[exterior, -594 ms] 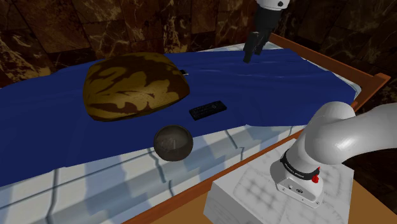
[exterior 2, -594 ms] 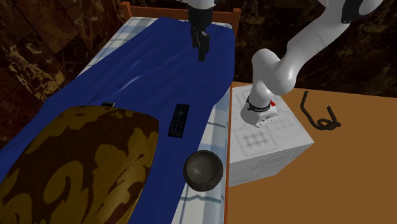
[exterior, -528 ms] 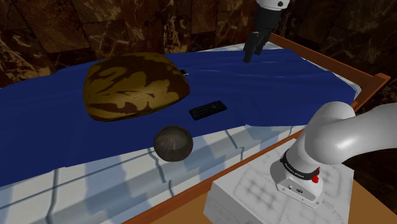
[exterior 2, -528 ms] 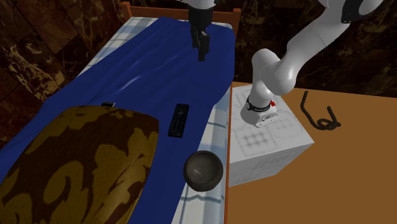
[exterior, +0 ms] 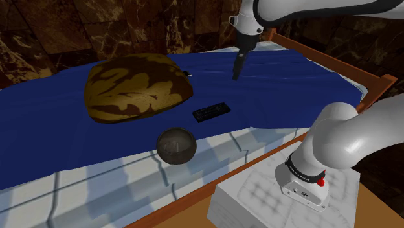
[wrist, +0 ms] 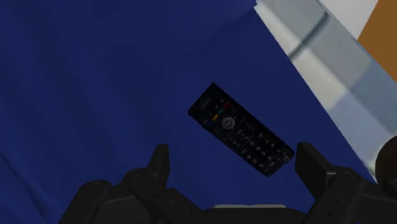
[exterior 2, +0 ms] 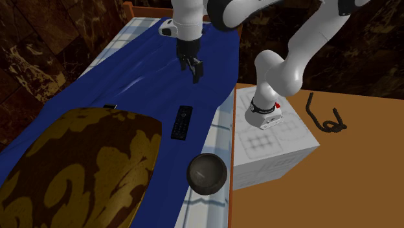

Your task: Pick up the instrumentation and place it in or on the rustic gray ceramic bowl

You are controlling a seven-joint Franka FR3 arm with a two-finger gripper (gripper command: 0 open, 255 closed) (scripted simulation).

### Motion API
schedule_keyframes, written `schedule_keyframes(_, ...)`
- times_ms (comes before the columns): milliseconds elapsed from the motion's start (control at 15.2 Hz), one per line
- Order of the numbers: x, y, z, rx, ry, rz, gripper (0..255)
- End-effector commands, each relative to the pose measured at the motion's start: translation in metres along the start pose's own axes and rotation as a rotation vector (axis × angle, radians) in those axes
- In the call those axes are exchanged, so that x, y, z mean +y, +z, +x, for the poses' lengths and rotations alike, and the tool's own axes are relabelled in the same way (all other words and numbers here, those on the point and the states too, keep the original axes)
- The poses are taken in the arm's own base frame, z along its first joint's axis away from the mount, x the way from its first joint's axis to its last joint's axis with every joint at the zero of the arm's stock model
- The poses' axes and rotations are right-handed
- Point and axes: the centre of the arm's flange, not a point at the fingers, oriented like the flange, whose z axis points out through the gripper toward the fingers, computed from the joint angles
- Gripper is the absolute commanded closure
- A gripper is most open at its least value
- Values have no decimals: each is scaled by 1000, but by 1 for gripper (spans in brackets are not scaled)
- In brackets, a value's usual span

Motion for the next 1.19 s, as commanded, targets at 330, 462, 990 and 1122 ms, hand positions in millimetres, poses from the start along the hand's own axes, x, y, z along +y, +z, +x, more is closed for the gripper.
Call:
schedule_keyframes(330, -20, 80, 46, -31, -335, -6, 0)
schedule_keyframes(462, -27, 103, 58, -40, -429, -8, 0)
schedule_keyframes(990, -51, 173, 84, -64, -670, -12, 0)
schedule_keyframes(1122, -51, 183, 83, -64, -670, -12, 0)
